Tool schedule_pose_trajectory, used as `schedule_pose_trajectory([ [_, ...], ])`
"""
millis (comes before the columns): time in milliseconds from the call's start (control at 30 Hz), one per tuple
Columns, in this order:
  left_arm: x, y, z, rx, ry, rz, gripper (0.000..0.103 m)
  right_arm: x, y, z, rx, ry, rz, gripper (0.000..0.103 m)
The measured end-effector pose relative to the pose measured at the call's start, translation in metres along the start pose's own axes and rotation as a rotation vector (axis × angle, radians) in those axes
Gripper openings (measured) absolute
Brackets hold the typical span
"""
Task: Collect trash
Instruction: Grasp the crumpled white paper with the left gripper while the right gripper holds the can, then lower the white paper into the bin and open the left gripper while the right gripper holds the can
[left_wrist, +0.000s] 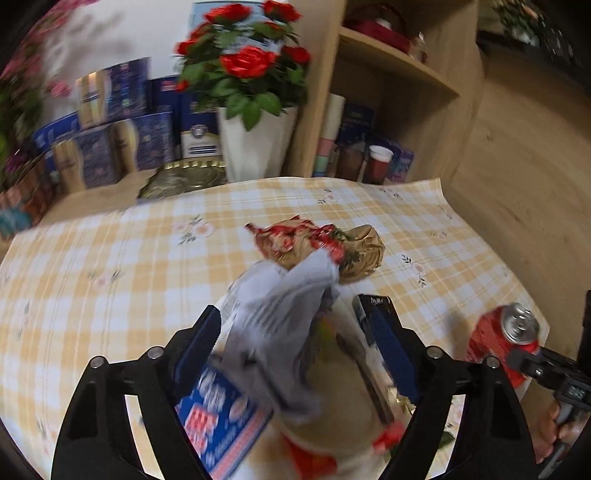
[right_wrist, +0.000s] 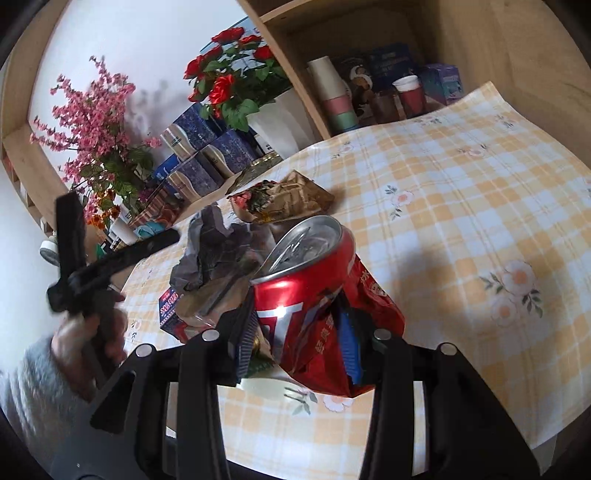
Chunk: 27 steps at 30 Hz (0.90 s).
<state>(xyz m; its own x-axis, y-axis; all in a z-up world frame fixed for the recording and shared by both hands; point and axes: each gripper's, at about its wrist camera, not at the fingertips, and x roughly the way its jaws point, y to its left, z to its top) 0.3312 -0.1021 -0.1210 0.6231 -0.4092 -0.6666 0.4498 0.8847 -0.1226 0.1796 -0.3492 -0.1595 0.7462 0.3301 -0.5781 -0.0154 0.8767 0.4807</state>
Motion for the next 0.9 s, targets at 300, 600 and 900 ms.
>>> schedule_pose_trajectory([
  [300, 0.051, -0.005, 0.007, 0.083, 0.087, 0.145, 0.047, -0.017, -0.022, -0.015, 0.051, -0.004, -0.003, 0.042],
  [600, -0.01, 0.004, 0.009, 0.029, -0.048, 0.106, 0.031, -0.026, -0.022, -0.019, 0.064, -0.021, 0.018, 0.041],
  [900, -0.109, 0.005, 0.021, 0.006, -0.159, 0.092, 0.031, -0.042, 0.004, -0.027, 0.037, -0.028, 0.061, 0.041],
])
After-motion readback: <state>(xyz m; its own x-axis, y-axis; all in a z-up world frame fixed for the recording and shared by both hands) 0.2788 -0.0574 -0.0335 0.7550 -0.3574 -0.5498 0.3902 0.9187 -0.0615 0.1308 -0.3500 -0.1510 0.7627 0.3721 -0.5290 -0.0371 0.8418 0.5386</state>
